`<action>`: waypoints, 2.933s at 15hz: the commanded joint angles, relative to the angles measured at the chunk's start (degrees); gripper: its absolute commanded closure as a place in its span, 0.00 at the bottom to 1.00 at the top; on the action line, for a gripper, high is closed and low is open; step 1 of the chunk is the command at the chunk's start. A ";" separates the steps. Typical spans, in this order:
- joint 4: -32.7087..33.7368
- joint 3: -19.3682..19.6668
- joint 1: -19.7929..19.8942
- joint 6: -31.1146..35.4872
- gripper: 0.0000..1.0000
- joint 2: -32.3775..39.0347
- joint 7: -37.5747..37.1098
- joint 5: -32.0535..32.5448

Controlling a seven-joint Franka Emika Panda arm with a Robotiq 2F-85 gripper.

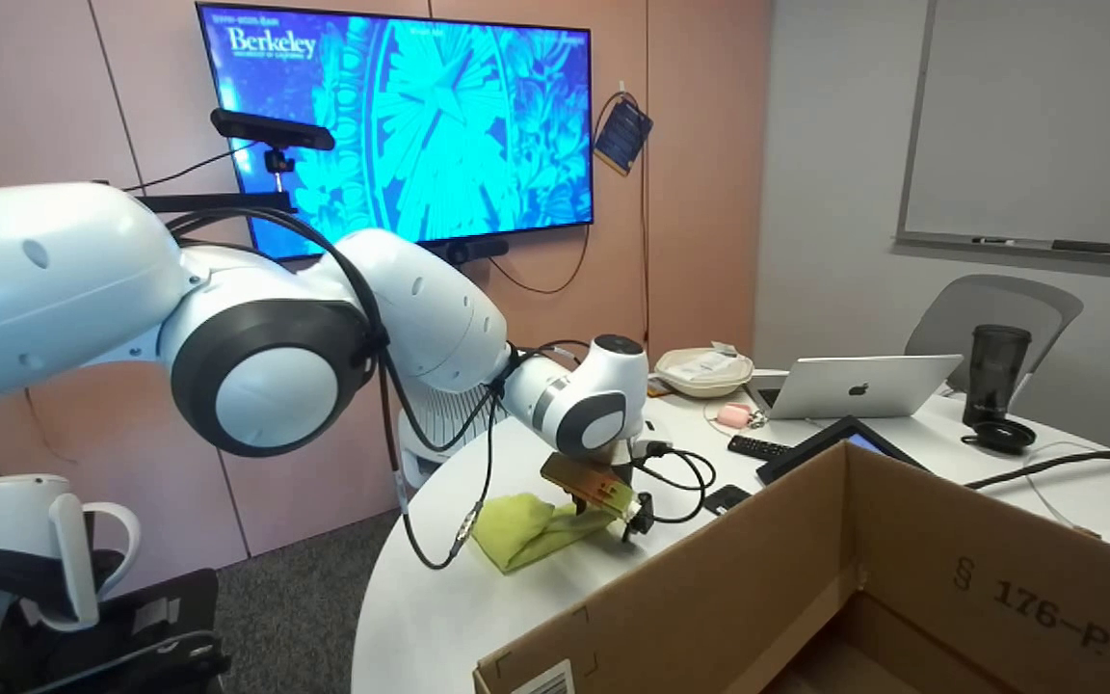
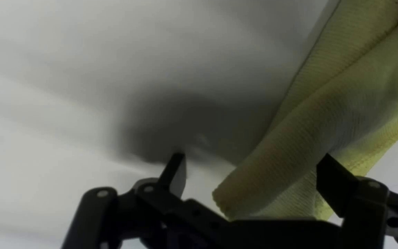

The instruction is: Put the green marker on the yellow towel, fold the towel twice and put it in the brown box

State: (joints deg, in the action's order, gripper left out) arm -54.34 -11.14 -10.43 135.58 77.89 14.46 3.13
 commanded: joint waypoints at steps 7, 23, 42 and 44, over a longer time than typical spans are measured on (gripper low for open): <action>2.87 -1.29 1.81 0.27 0.88 0.85 -0.65 -1.05; -10.64 -0.68 3.69 25.62 0.95 -5.00 -1.91 1.25; -55.10 -12.91 17.10 43.20 0.94 -28.09 10.67 14.70; -56.29 -14.34 19.11 42.93 0.94 -28.98 10.79 14.32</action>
State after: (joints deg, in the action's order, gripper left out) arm -106.15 -22.79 4.88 178.24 52.39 24.32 17.71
